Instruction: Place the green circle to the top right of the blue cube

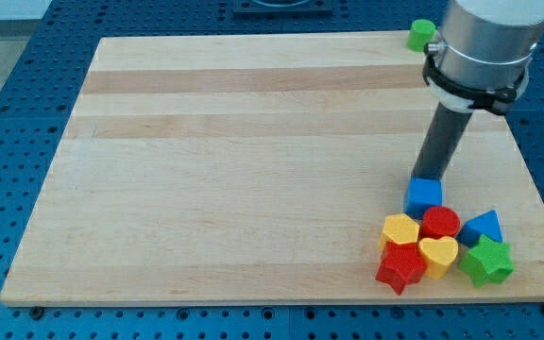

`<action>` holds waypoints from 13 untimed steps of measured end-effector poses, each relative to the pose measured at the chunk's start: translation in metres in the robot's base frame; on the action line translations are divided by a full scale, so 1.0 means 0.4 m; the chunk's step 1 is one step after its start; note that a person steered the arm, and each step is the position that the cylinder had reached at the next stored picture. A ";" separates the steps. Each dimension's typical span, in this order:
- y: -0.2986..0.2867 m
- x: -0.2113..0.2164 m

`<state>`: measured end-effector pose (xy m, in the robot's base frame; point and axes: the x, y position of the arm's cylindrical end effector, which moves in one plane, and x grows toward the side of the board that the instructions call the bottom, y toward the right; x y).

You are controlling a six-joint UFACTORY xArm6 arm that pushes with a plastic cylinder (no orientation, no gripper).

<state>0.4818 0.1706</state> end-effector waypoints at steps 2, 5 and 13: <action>0.125 -0.224; 0.377 -0.717; -0.013 -0.653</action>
<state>0.2207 0.1653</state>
